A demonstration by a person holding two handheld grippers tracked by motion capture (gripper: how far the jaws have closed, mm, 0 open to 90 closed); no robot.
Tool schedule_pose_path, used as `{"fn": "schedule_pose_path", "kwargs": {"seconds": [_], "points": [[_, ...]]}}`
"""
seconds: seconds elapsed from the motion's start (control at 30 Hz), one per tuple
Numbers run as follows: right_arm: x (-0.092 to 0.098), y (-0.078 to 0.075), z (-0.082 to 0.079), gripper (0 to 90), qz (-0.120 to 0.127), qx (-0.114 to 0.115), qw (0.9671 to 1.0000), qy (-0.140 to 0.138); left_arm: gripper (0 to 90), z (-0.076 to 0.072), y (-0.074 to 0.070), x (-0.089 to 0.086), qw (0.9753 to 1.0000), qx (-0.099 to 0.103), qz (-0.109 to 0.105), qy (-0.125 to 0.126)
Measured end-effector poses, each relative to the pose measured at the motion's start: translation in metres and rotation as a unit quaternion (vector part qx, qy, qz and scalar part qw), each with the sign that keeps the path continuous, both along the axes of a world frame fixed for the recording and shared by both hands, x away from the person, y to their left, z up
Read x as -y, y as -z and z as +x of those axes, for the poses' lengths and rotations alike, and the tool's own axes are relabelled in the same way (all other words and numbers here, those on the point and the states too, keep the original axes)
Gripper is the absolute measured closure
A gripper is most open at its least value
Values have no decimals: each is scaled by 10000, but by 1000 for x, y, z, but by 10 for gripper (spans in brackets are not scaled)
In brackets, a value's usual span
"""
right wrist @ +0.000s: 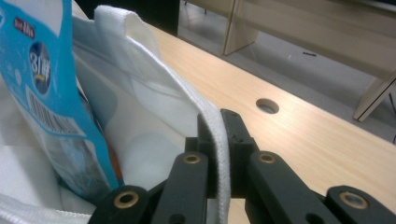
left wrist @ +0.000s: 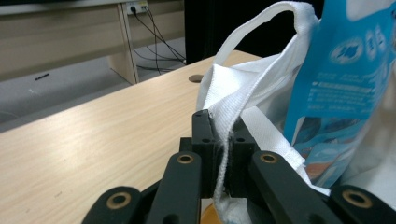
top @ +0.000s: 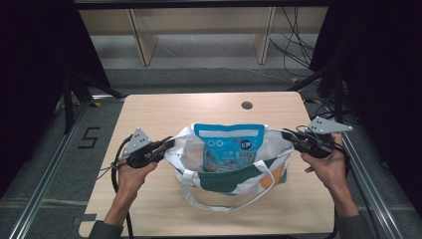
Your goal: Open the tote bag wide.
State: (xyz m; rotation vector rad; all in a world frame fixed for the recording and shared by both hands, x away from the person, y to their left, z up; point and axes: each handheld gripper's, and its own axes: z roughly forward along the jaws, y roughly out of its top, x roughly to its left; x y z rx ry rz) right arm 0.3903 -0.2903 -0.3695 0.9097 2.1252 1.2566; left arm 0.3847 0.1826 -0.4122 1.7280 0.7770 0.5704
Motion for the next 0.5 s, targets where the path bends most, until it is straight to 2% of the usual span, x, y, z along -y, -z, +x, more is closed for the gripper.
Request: {"fn": "schedule_pose_path", "kwargs": {"seconds": [0.03,0.07,0.1,0.13,0.2,0.23,0.27,0.3,0.37,0.4,0.5], "points": [[0,2,-1,881,40,-85,9999,39,847,2,1,1,10000,-5,40,17],[0,5,2,881,-42,80,10000,12,847,3,3,1,10000,-34,76,-7],[1,7,2,881,4,-179,9998,70,845,5,5,2,10000,-52,72,-13],[2,9,5,881,-16,-14,10000,84,846,7,7,4,10000,-59,62,20],[2,11,4,881,6,-66,9999,105,847,9,12,6,9998,-126,129,12],[4,12,5,881,-95,-122,9999,47,847,10,15,7,9998,-143,131,42],[3,16,5,881,-44,-91,9999,102,847,11,18,7,9997,-200,152,23],[3,19,5,881,-39,-220,9997,124,847,13,22,8,9996,-239,146,17],[4,29,6,881,-95,-363,9992,144,845,18,34,13,9987,-360,351,27],[4,29,6,881,-95,-363,9992,144,844,18,34,13,9987,-360,351,27],[5,36,8,881,-224,-431,9987,164,843,23,47,17,9975,-577,408,58]]}}
